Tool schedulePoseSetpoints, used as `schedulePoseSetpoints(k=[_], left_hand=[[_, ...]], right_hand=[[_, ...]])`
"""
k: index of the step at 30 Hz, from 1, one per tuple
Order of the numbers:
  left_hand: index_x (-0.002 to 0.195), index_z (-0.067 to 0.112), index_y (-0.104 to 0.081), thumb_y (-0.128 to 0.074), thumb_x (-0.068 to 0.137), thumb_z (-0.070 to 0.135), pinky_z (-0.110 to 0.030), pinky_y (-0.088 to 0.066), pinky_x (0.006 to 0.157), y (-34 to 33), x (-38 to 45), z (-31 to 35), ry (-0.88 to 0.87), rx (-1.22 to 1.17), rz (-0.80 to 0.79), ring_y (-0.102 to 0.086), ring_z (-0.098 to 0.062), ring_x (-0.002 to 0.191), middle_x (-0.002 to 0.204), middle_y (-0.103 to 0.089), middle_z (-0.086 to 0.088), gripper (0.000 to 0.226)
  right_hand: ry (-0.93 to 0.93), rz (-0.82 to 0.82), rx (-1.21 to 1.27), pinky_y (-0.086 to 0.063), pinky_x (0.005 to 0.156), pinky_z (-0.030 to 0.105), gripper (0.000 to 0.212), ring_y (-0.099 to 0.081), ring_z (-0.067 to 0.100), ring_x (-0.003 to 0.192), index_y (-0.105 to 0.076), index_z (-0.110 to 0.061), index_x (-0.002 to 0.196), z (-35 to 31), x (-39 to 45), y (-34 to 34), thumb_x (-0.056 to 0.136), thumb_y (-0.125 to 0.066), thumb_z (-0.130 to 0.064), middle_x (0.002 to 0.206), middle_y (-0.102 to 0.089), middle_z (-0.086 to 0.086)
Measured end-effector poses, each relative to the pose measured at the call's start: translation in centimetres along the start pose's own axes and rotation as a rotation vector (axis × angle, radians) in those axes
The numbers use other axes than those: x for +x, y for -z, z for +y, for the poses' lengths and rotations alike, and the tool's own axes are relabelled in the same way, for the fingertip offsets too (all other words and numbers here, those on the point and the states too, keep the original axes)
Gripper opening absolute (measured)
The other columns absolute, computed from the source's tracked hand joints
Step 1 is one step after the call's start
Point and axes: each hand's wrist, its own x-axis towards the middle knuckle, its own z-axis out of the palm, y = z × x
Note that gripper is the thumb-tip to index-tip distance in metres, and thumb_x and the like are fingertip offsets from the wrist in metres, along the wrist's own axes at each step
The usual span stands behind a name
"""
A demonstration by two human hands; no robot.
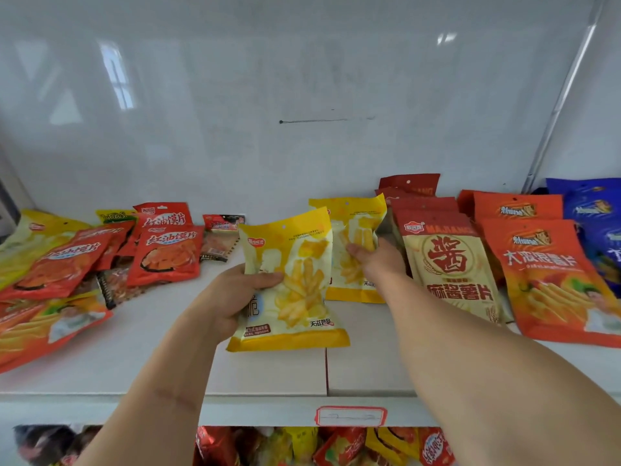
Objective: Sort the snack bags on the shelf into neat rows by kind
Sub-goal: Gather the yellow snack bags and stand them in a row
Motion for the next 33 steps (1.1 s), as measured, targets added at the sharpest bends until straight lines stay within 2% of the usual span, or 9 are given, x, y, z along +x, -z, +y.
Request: schedulePoseSetpoints(k=[4,9,13,15,20,23,27,30,33], left_hand=[[0.118,0.004,-0.067,-0.067,0.09,0.003,-0.052,-0.059,0.086,0.0,0.9,0.1,-0.011,0.003,-0.008,-0.072,-0.04,0.101,0.108,-0.075,-0.019,0.028],[0.118,0.003,-0.066,-0.071,0.088,0.005,-0.056,-0.056,0.093,0.1,3.1,0.0,-0.038,0.058,0.024,-0.072,-0.039,0.1,0.106,-0.076,-0.019,0.03],[0.12,0.003,-0.065,-0.076,0.086,0.009,-0.054,-0.056,0.093,-0.7,5.2,-0.2,-0.041,0.133,0.027,-0.074,-0.036,0.097,0.105,-0.076,-0.016,0.036],[0.118,0.005,-0.066,-0.077,0.086,0.011,-0.052,-0.058,0.091,-1.6,6.0,-0.3,-0.042,0.154,0.024,-0.075,-0.033,0.093,0.103,-0.077,-0.014,0.034],[0.115,0.011,-0.066,-0.084,0.079,0.018,-0.051,-0.06,0.086,-3.9,8.0,-0.8,-0.055,0.203,0.054,-0.076,-0.03,0.088,0.1,-0.078,-0.01,0.041],[0.115,0.013,-0.066,-0.085,0.078,0.022,-0.049,-0.061,0.085,-5.4,8.8,-1.2,-0.083,0.232,0.077,-0.076,-0.027,0.086,0.099,-0.078,-0.007,0.042],[0.115,0.019,-0.065,-0.082,0.08,0.034,-0.044,-0.059,0.087,-7.2,9.4,-1.8,-0.179,0.365,0.166,-0.073,-0.022,0.091,0.103,-0.075,0.0,0.042],[0.115,0.02,-0.063,-0.078,0.083,0.038,-0.035,-0.056,0.08,-8.3,9.3,-2.3,-0.235,0.424,0.215,-0.069,-0.02,0.093,0.104,-0.072,0.002,0.04],[0.115,0.022,-0.062,-0.077,0.083,0.043,-0.038,-0.056,0.082,-8.6,9.5,-2.8,-0.263,0.448,0.247,-0.068,-0.02,0.095,0.104,-0.071,0.003,0.041]], right_hand=[[-0.059,0.029,0.037,-0.051,0.089,0.039,0.05,-0.063,0.032,0.109,-0.062,-0.014,0.122,-0.4,0.3,-1.2,0.084,-0.073,-0.045,0.119,-0.067,0.006],[-0.088,0.018,0.018,-0.055,0.089,0.045,0.062,-0.066,0.03,0.097,-0.065,-0.023,0.114,1.1,3.0,-3.1,0.065,-0.073,-0.06,0.114,-0.067,0.008],[-0.073,-0.001,0.046,-0.053,0.086,0.038,0.042,-0.065,0.029,0.103,-0.067,-0.02,0.114,-0.4,2.0,-2.2,0.08,-0.076,-0.043,0.112,-0.07,0.008],[-0.091,-0.011,0.062,-0.049,0.083,0.035,0.04,-0.062,0.03,0.106,-0.064,-0.016,0.12,-0.6,2.0,-1.8,0.089,-0.069,-0.04,0.118,-0.067,0.009],[-0.17,0.036,0.091,-0.038,0.089,0.034,0.065,-0.052,0.034,0.123,-0.055,-0.003,0.132,-1.4,1.4,-0.3,0.104,-0.023,-0.053,0.135,-0.056,0.017],[-0.159,0.045,0.077,-0.038,0.099,0.038,0.072,-0.05,0.033,0.126,-0.054,-0.004,0.135,-1.6,0.5,0.2,0.103,-0.016,-0.056,0.137,-0.054,0.017],[-0.106,0.015,0.004,-0.039,0.103,0.042,0.083,-0.049,0.033,0.128,-0.046,-0.009,0.142,-0.7,-0.2,-0.3,0.092,-0.028,-0.073,0.141,-0.053,0.013],[-0.08,0.02,0.009,-0.039,0.101,0.04,0.075,-0.049,0.033,0.128,-0.046,-0.011,0.14,0.0,-0.4,-0.1,0.093,-0.039,-0.069,0.139,-0.054,0.011],[-0.074,0.025,0.012,-0.04,0.097,0.038,0.067,-0.052,0.032,0.124,-0.048,-0.01,0.136,0.1,-0.1,-0.1,0.094,-0.045,-0.063,0.135,-0.056,0.011]])
